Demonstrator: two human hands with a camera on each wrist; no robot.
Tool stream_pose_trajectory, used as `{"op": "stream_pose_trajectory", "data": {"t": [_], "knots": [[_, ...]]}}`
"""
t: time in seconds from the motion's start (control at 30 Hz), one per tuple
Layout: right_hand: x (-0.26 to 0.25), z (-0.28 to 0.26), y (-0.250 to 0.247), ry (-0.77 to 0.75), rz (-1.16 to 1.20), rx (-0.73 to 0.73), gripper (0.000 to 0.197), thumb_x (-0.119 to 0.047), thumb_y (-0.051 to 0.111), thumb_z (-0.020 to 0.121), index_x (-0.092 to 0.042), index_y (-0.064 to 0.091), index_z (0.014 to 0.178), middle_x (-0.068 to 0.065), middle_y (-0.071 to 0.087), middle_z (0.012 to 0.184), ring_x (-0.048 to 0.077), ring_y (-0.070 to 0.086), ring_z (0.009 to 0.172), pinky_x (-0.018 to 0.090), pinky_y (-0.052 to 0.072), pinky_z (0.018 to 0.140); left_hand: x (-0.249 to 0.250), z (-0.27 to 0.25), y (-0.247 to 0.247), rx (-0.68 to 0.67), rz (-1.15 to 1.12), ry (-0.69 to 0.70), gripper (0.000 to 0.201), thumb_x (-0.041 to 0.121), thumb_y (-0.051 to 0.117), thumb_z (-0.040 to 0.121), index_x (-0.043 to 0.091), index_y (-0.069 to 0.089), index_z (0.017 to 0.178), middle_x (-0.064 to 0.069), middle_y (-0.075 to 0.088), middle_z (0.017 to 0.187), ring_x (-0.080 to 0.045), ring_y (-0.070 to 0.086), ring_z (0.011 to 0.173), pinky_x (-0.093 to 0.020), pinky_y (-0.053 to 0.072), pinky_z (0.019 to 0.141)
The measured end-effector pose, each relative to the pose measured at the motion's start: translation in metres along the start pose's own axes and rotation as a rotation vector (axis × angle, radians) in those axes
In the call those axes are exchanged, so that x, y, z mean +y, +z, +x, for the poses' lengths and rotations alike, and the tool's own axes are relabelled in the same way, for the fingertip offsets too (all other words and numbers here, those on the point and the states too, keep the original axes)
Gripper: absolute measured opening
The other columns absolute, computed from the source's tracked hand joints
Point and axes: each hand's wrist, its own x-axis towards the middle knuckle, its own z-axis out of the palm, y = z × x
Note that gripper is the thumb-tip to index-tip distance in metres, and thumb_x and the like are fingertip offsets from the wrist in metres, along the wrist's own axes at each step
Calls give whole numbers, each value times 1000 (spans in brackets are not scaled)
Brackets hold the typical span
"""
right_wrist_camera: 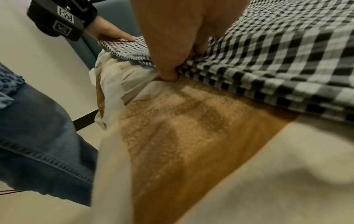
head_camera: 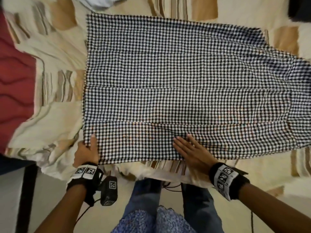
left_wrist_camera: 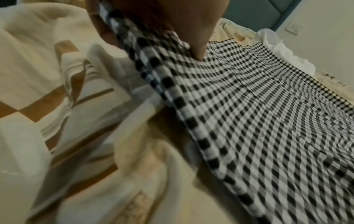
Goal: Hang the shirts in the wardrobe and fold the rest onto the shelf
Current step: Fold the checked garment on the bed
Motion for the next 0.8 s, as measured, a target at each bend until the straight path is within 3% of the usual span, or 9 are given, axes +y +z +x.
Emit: {"op": "stream_pose_trajectory", "data": {"t": [0.1,0.2,0.37,0.43,0.5,0.57,0.63,0.73,0.8], "knots": [[-7,-8,-7,39,76,-7,46,-9,8,100,-3,29,140,12,51,138,26,49,128,47,9,114,-6,3,-12,-27,-30,79,65,56,42,92,-2,57,117,-28,58,117,-44,53,108,-47,40,91],[-18,-18,-9,18,125,-16,57,-8,19,95,-3,3,150,12,50,139,25,49,127,40,8,114,-10,5,-22,-24,-63,141,56,45,49,93,-6,58,115,-31,58,115,-46,52,108,-46,39,89],[-23,-14,-16,-9,159,-41,68,-38,32,90,-13,15,151,9,51,139,26,47,129,46,8,111,-11,17,-11,108,165,163,53,43,46,93,-1,49,123,-29,53,119,-46,48,112,-55,40,92],[-24,-1,-21,-24,178,-10,60,-43,28,96,-13,25,148,9,46,143,26,41,134,51,15,109,5,5,0,247,205,352,46,27,54,89,5,41,128,-25,46,127,-43,40,119,-63,31,98],[-29,20,-26,49,196,50,49,-34,20,101,-9,32,142,11,42,145,27,37,136,54,21,106,33,-23,15,312,231,655,46,21,56,86,8,44,129,-19,47,133,-40,40,124,-66,18,104],[-38,42,-25,202,186,90,47,-25,27,98,-7,31,141,13,40,146,28,32,138,53,17,109,61,-58,43,257,324,1047,44,22,50,89,11,43,131,-13,48,136,-37,44,125,-68,19,103],[-40,56,-19,366,200,38,54,-26,32,92,-7,31,142,14,36,149,28,23,141,53,8,112,77,-88,79,57,481,1328,52,31,36,90,16,32,139,-7,37,145,-34,36,131,-70,31,98],[-12,33,-9,523,203,-95,64,-54,29,94,-20,27,148,9,19,156,27,15,143,60,3,111,78,-86,113,-62,646,1372,64,52,21,92,28,8,150,3,9,158,-28,13,143,-73,25,98],[13,-11,-3,633,246,-198,77,-73,21,87,-30,15,150,6,11,158,28,12,143,64,-5,108,72,-76,106,-50,713,1282,71,68,17,88,33,12,149,5,12,157,-29,12,143,-72,9,101]]}}
